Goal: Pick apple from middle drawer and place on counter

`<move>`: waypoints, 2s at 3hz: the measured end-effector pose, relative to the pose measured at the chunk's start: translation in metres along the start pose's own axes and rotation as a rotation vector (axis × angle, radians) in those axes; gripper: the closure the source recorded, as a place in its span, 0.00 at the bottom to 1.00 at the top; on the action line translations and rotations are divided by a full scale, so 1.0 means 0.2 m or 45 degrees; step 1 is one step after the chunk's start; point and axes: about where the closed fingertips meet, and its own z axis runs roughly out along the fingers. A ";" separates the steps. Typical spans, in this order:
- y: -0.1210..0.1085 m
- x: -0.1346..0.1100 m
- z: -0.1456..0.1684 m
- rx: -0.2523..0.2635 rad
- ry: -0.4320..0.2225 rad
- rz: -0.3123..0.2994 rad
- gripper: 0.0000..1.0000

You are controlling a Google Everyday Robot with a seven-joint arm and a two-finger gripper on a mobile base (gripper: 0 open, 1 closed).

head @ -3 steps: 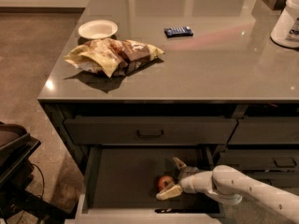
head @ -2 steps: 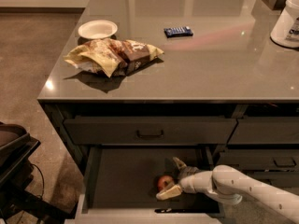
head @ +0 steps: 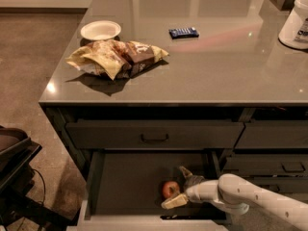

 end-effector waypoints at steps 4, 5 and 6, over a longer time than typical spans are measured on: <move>0.05 0.11 0.10 0.024 0.013 0.075 0.36; 0.05 0.11 0.10 0.024 0.013 0.075 0.60; 0.05 0.11 0.10 0.024 0.013 0.075 0.83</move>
Offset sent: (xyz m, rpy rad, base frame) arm -0.0122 0.0125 -0.0437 0.0118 0.0547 -0.0837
